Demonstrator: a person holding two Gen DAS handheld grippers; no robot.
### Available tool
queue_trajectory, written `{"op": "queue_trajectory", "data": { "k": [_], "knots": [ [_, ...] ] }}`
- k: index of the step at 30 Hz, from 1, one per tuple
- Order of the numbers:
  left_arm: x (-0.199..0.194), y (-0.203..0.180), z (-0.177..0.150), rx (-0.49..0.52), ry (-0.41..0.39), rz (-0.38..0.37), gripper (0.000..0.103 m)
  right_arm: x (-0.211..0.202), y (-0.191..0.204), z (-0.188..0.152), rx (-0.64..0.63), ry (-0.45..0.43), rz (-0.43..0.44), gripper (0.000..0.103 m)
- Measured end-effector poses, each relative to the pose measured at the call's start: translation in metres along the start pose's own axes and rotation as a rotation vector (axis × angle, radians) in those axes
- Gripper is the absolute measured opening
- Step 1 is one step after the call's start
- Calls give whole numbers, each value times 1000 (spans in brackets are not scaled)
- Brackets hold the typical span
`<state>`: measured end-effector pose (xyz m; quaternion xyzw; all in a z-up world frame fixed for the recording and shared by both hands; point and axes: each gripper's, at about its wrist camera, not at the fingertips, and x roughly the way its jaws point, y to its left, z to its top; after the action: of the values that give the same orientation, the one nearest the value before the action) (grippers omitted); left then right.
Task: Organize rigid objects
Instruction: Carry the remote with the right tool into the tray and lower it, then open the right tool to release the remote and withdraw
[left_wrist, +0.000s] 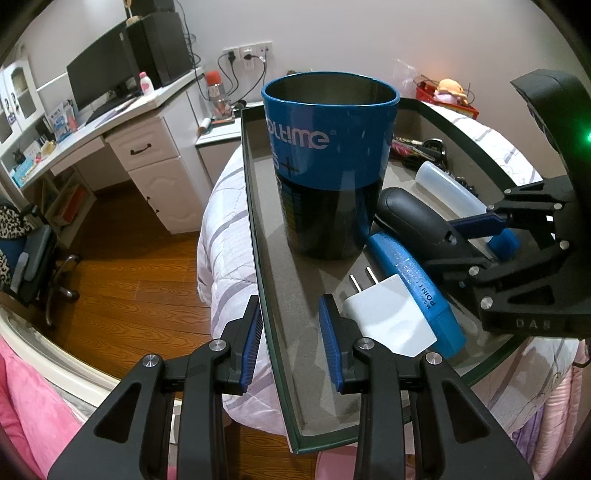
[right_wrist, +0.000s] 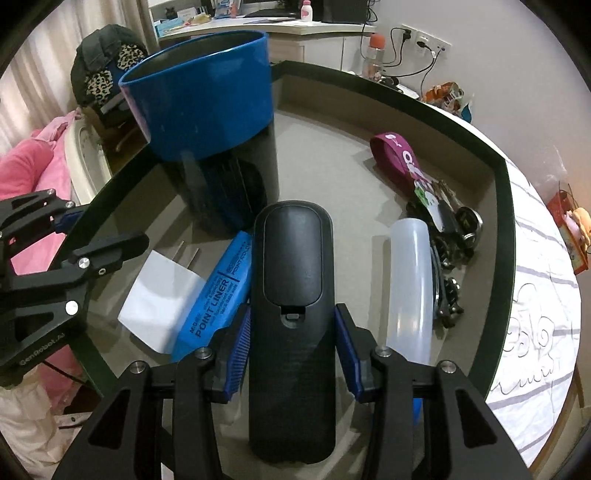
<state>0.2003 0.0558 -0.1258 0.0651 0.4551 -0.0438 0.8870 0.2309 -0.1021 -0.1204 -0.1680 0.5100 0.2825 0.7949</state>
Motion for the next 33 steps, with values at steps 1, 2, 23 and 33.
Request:
{"op": "queue_trajectory", "data": {
  "k": [1, 2, 23, 33],
  "knots": [
    [0, 0, 0, 0, 0, 0, 30, 0, -3, 0, 8, -2, -8, 45],
    [0, 0, 0, -1, -1, -1, 30, 0, -7, 0, 18, -3, -26, 45],
    [1, -1, 0, 1, 4, 4, 31, -21, -13, -8, 37, -66, -15, 45],
    [2, -2, 1, 2, 6, 9, 31, -63, -28, -14, 62, -161, -188, 45]
  ]
}}
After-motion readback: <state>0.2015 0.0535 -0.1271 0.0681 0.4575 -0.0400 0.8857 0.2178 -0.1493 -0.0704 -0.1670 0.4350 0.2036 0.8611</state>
